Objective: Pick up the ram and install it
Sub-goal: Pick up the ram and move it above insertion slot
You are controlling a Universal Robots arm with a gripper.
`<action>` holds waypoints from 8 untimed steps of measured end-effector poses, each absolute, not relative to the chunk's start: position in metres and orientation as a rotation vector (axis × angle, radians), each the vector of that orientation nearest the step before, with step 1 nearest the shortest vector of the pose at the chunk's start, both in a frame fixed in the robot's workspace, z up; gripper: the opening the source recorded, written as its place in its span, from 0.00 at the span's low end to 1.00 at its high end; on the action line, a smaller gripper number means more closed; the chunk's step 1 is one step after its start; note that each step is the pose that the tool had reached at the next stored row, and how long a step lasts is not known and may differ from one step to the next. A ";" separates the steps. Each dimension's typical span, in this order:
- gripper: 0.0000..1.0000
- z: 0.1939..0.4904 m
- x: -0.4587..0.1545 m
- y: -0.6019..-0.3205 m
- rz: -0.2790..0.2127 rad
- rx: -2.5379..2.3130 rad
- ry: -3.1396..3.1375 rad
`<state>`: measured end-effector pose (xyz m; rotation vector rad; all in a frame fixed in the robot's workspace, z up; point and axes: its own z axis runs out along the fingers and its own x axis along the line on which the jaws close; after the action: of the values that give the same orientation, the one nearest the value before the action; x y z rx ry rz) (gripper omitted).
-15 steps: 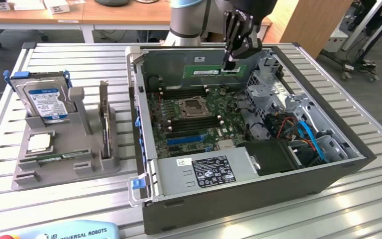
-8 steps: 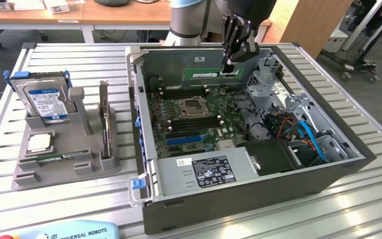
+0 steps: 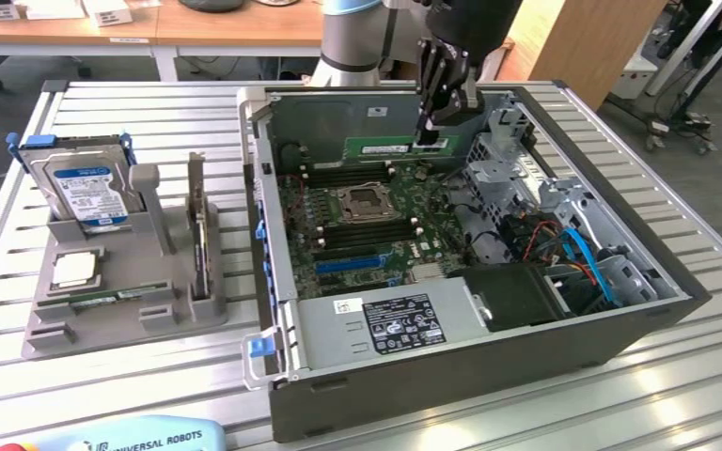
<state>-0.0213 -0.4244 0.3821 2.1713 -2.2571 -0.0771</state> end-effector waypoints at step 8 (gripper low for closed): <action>0.11 0.382 -0.016 -0.424 -0.077 2.172 -2.257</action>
<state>-0.0157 -0.4243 0.3815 2.1718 -2.2567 -0.0771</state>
